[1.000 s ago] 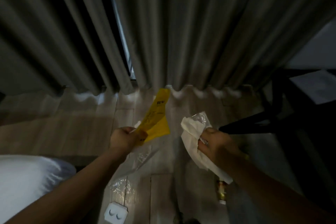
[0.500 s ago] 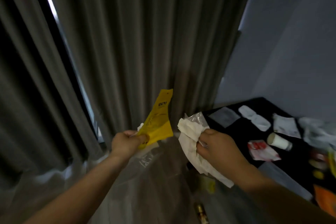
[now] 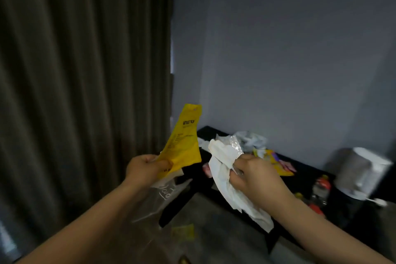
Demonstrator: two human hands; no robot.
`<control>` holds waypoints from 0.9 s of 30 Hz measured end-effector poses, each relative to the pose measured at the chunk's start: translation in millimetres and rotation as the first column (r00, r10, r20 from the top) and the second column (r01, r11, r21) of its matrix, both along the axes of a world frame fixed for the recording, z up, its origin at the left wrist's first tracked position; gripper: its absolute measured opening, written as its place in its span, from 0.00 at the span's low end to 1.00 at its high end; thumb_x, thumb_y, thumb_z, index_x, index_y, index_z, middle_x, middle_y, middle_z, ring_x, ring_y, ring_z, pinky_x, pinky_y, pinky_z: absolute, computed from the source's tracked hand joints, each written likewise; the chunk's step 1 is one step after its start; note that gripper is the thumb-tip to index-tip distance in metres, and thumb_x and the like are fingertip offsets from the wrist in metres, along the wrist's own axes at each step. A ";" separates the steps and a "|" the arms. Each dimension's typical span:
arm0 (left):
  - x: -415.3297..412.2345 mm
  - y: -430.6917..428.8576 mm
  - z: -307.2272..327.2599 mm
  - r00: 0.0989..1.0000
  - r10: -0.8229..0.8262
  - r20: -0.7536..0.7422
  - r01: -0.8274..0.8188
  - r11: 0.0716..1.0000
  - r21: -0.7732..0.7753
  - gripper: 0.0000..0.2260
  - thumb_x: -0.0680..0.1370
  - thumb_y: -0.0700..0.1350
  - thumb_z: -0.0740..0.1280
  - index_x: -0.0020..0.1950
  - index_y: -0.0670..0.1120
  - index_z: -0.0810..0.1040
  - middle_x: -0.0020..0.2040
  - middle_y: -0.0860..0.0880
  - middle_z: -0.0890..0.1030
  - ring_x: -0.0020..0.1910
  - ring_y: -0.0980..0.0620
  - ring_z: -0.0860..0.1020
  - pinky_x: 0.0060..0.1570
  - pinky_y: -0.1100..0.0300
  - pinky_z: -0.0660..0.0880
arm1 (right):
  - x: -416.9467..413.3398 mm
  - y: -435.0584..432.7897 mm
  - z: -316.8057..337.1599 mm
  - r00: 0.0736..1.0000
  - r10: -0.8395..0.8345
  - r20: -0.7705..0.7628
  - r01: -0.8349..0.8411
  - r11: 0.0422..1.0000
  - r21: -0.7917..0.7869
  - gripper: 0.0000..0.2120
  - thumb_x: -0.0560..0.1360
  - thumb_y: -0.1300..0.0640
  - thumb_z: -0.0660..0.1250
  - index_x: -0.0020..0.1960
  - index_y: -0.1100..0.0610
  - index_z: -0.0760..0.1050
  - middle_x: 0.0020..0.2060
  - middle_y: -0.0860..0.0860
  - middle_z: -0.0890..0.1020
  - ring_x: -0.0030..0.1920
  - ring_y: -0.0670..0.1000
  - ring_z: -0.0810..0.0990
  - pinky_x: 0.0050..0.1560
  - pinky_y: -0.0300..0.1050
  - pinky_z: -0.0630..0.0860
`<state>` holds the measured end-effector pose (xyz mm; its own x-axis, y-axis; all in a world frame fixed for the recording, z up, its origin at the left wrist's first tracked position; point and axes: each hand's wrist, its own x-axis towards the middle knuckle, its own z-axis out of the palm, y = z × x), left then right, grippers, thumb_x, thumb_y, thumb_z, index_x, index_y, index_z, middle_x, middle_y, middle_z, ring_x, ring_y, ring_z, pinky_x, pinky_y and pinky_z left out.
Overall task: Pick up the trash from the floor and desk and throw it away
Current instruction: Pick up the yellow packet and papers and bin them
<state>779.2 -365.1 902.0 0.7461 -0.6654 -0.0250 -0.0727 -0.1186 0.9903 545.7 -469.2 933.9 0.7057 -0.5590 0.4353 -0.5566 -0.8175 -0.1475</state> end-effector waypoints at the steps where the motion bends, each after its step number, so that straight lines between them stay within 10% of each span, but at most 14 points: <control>1: -14.9 -10.9 7.7 0.999 -0.037 0.004 0.037 0.999 -0.021 0.07 0.68 0.39 0.75 0.32 0.42 0.80 0.26 0.48 0.75 0.20 0.57 0.73 0.20 0.68 0.66 | -19.7 -0.4 7.7 0.999 -0.046 0.008 0.046 0.999 -0.022 0.15 0.74 0.53 0.64 0.33 0.53 0.62 0.32 0.47 0.69 0.33 0.49 0.68 0.35 0.42 0.60; 13: -259.2 -136.2 75.7 0.857 -0.514 0.017 0.505 0.835 -0.218 0.02 0.70 0.38 0.74 0.39 0.44 0.83 0.38 0.46 0.85 0.36 0.50 0.82 0.36 0.61 0.76 | -273.4 -2.3 85.6 0.897 -0.393 0.204 0.425 0.892 -0.151 0.25 0.68 0.64 0.70 0.33 0.48 0.54 0.23 0.43 0.58 0.23 0.42 0.56 0.28 0.34 0.50; 22: -420.8 -186.1 87.9 0.706 -0.708 -0.003 0.682 0.681 -0.267 0.04 0.70 0.40 0.75 0.37 0.44 0.81 0.26 0.54 0.81 0.21 0.59 0.77 0.19 0.69 0.68 | -423.2 11.5 99.3 0.768 -0.619 0.162 0.640 0.748 -0.178 0.26 0.72 0.60 0.67 0.26 0.49 0.51 0.24 0.47 0.62 0.25 0.46 0.62 0.28 0.40 0.56; 27: -486.5 -202.7 88.7 0.582 -0.813 0.027 0.795 0.562 -0.230 0.07 0.69 0.42 0.76 0.45 0.44 0.83 0.41 0.47 0.85 0.38 0.50 0.83 0.35 0.61 0.75 | -475.1 30.6 102.2 0.669 -0.723 0.169 0.743 0.648 -0.170 0.24 0.73 0.59 0.66 0.27 0.51 0.54 0.26 0.47 0.65 0.29 0.50 0.67 0.31 0.45 0.60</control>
